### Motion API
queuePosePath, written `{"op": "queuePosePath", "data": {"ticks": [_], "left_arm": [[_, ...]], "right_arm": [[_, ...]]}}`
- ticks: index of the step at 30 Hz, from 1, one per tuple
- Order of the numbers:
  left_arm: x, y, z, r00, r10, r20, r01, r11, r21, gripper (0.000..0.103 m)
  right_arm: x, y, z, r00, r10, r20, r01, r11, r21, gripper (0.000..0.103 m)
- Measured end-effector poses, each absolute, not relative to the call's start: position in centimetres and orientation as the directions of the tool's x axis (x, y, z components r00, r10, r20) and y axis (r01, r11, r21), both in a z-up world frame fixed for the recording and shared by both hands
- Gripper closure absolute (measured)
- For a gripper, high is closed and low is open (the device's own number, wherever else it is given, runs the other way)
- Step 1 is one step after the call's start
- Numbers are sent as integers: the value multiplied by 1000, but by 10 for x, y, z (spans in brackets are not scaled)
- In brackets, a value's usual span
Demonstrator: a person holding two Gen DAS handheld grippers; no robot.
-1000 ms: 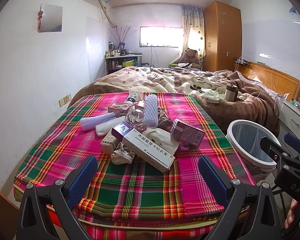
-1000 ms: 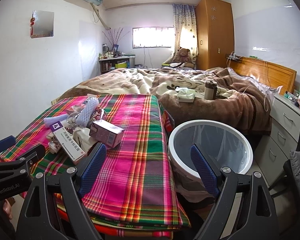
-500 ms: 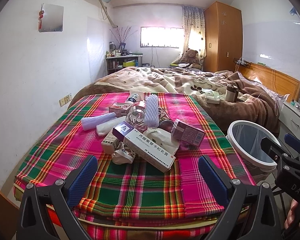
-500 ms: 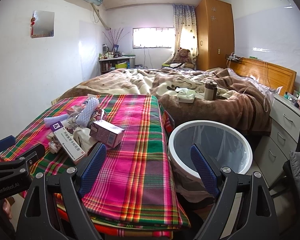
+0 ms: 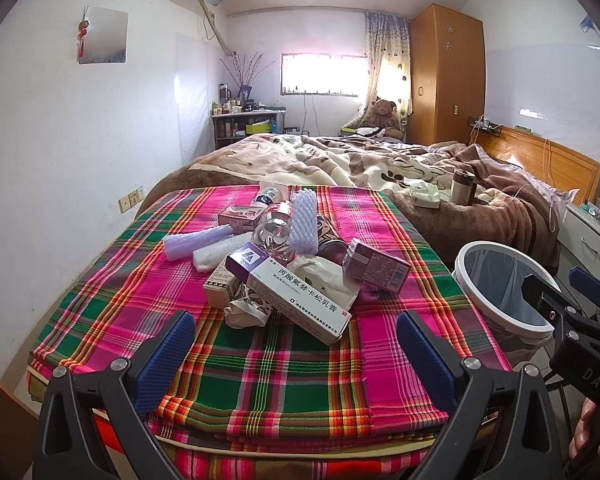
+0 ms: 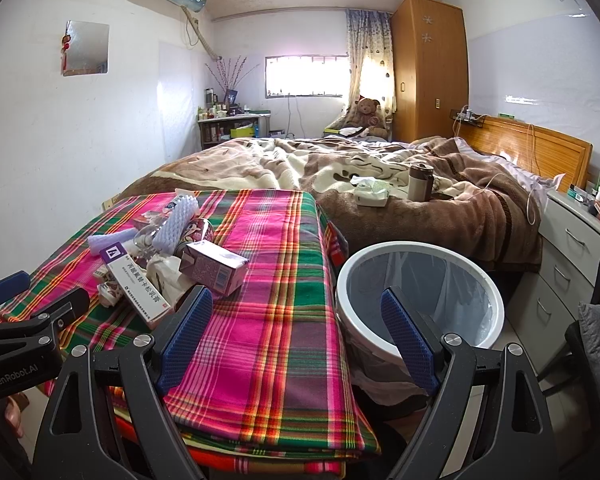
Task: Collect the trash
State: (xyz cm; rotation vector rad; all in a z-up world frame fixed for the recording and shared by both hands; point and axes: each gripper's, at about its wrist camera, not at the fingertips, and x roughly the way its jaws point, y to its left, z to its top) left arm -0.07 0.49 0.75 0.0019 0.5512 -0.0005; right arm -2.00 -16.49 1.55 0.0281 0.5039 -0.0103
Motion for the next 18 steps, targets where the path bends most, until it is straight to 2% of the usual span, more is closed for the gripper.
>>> {"op": "queuePosePath", "data": {"ticks": [18], "left_arm": [[-1,6,7,852,-2,-524,2,1000,0,1]], "right_arm": [[-20,-164,16,876,-4,-482,17,1000,23,15]]}}
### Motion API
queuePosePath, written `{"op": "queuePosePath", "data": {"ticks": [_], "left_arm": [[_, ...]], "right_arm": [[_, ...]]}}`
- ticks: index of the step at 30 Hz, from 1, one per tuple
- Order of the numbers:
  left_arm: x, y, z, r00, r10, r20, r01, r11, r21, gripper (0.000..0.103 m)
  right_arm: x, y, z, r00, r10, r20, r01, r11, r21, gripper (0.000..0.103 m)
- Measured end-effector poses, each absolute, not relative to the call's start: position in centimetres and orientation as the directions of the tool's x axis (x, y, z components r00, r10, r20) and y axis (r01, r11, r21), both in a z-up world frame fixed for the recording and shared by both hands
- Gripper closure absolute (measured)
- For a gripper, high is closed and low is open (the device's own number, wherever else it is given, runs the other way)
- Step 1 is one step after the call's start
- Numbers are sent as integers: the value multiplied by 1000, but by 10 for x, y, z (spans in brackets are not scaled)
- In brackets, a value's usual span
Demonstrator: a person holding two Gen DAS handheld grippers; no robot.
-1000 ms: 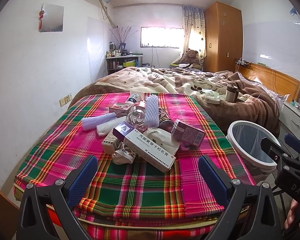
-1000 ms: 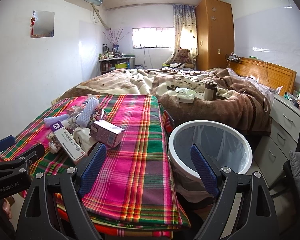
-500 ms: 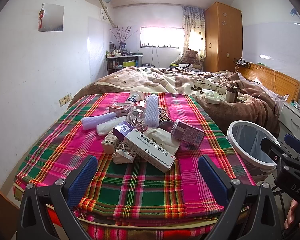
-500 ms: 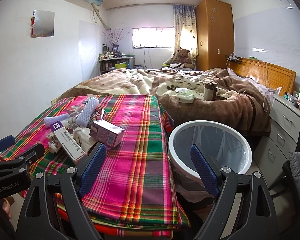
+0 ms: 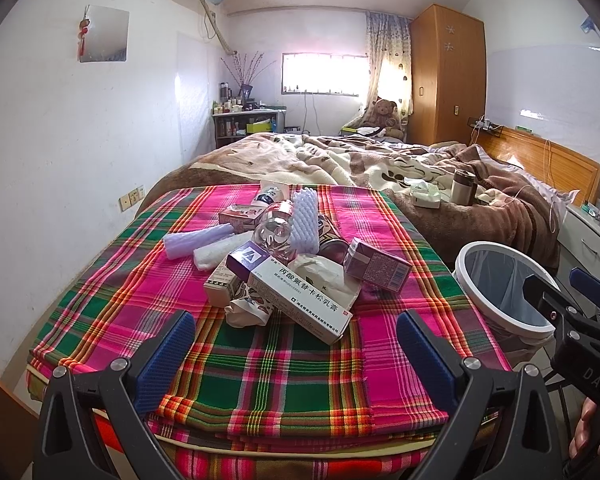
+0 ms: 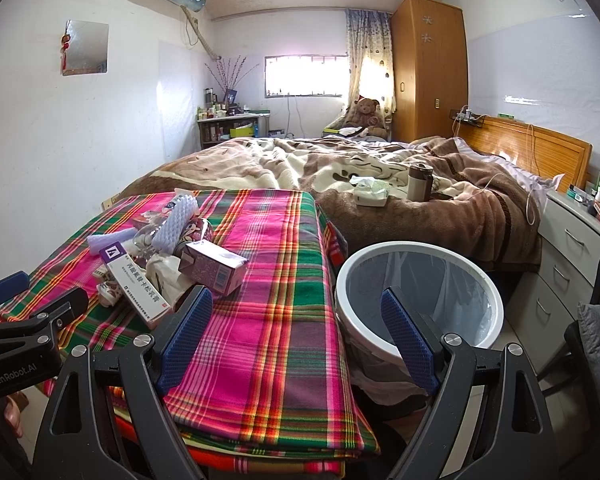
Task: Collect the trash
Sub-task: 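Reach the right gripper to the purple drink carton while the left approaches the medicine box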
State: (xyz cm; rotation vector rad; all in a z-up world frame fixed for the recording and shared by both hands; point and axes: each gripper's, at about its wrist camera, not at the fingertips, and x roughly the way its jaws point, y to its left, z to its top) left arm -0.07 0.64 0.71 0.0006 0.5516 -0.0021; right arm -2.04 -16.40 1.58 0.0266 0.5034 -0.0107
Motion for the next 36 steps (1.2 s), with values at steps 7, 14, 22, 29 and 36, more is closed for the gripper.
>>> {"op": "queuePosePath", "data": {"ticks": [7,14,22,29,36], "left_arm": [[-2,7,6,851,-2,-525,2,1000,-1,1],[2,8,3,845,2,-535,-3,1000,-1,1],[24,39,-12,819,-27,-572,-14,998,-66,1],[48,67,-27,781,5,-624,-56,996,-63,3],[71,91,-37,759,9,-651,-81,993,-81,7]], "right_arm": [[-20,-164,15,876,-4,-483,17,1000,22,15],[-19,-167,16,874,-1,-486,15,1000,24,15],[5,-168,7,871,46,-490,-34,999,32,15],[46,-153,-6,825,162,-541,-166,985,41,15],[68,-133,-16,786,207,-583,-253,967,2,15]]}}
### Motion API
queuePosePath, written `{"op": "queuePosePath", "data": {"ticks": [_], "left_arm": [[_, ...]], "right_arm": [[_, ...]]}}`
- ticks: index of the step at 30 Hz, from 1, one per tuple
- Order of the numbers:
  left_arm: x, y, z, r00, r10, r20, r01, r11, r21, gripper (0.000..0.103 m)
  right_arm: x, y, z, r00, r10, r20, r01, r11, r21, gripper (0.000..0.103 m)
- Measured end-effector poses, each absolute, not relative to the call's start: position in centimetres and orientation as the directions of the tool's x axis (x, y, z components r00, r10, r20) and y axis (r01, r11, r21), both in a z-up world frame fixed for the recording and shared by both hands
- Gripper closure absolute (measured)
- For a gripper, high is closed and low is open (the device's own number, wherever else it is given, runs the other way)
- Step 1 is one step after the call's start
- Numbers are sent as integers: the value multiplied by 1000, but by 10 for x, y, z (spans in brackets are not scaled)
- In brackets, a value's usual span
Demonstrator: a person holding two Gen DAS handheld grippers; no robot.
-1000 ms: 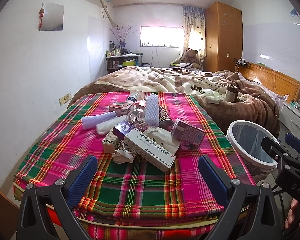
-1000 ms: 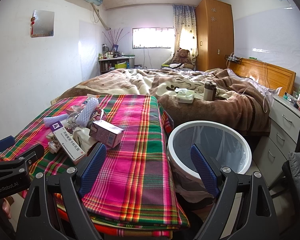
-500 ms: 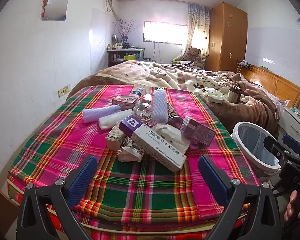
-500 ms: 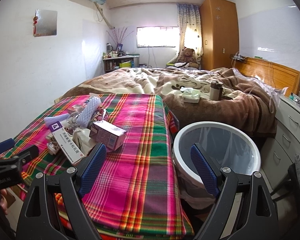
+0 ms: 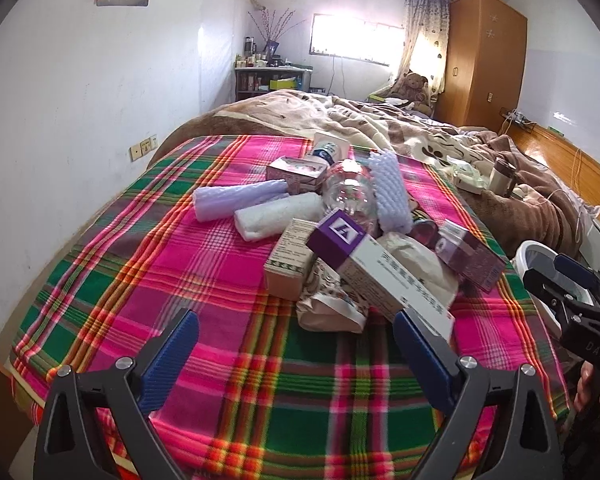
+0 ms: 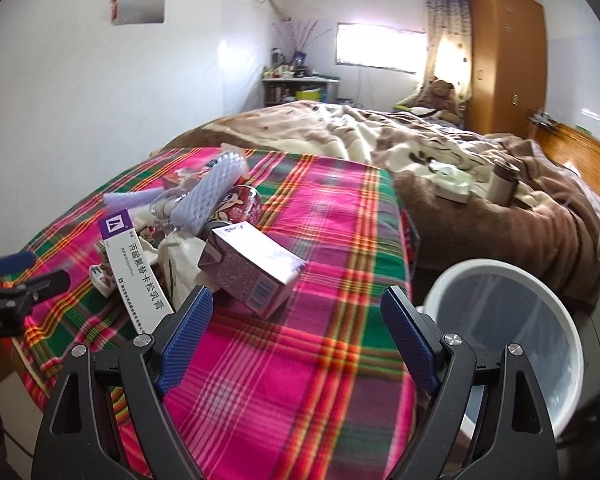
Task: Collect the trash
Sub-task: 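Reach the right gripper to the purple drink carton while the left approaches the medicine box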
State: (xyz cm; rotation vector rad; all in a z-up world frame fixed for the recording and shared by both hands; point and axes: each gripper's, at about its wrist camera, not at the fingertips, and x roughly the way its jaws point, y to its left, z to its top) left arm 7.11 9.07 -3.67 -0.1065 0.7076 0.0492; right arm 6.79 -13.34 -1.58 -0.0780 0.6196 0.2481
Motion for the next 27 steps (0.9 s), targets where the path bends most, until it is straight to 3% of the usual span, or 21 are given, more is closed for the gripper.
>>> {"op": "queuePosePath", "data": {"ticks": [7,16,22,24,27], "left_arm": [[99,107,-41,738,11,-675,-98,991,-91,12],[102,89,-43,711,-135,-690,-15,978,-207,14],[109,71,-46,681,-169,-712,6,974,-226,15],[111,65,-47,674,-175,-718,12,974,-226,17],[116,57,-50,661,-167,-732,4,976,-219,22]], "right_arm": [[86,-123,-16,776,232,-587,-306,952,-27,15],[115,-113,-20,710,334,-620,-413,911,18,17],[130,-105,-28,640,387,-664,-494,869,31,21],[134,-105,-32,613,408,-676,-515,856,49,25],[139,-107,-37,587,419,-692,-524,849,70,41]]}}
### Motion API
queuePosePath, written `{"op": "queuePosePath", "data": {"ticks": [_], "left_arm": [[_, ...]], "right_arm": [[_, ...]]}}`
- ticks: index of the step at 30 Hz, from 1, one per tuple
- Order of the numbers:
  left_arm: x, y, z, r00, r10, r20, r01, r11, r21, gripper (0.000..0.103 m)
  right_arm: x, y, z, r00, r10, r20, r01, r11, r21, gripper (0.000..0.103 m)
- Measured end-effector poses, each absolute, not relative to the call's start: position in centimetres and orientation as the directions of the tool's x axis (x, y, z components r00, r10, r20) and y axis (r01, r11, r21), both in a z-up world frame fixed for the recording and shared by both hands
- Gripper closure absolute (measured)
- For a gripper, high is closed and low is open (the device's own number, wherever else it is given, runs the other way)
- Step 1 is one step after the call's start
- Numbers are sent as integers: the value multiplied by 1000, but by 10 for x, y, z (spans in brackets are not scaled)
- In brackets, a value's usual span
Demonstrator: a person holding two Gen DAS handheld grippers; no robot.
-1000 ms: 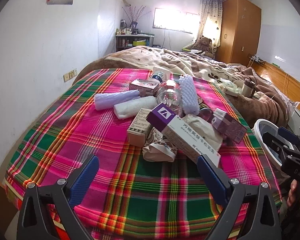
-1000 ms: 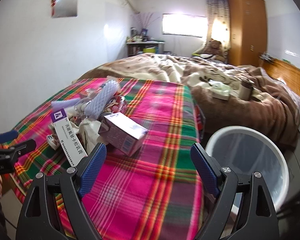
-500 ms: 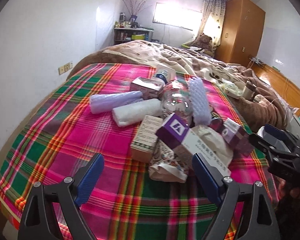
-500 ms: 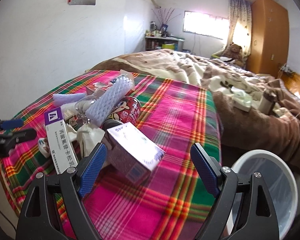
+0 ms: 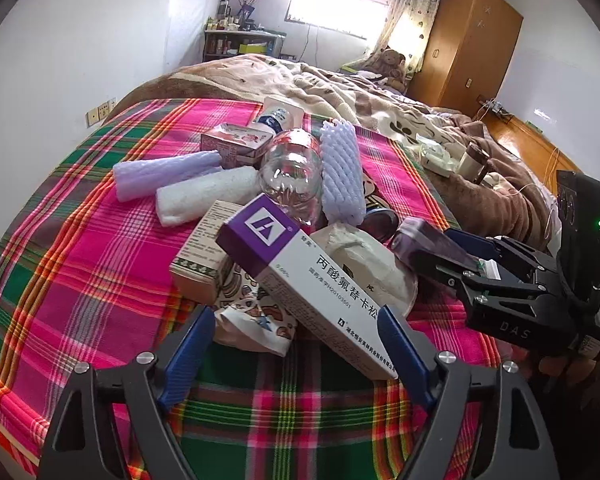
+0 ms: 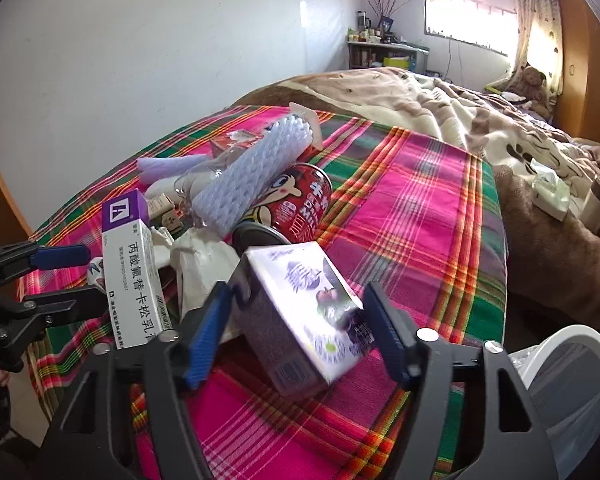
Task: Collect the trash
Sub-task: 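Reach the right gripper to the purple drink carton while the left approaches the medicine box, then grasp the purple drink carton with the right gripper while the left grasps the medicine box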
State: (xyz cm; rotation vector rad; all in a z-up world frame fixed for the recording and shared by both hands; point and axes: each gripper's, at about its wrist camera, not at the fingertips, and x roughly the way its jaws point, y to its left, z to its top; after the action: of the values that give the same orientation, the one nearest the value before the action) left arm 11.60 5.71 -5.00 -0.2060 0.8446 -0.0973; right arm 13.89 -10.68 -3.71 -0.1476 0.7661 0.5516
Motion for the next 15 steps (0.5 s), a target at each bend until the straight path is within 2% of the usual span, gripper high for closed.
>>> {"op": "queuePosePath", "data": {"ticks": [10,15], "left_arm": [[126,30,-58,637,-165,-753,7,978,-208,28],[129,23,-58,643,-164,-748,1,977,-213,35]], "right_arm": [[137,-123,-35,608,433,-665,-489,865,115,66],[136,-130,-34,629,391,-672,-445,890,101,67]]}}
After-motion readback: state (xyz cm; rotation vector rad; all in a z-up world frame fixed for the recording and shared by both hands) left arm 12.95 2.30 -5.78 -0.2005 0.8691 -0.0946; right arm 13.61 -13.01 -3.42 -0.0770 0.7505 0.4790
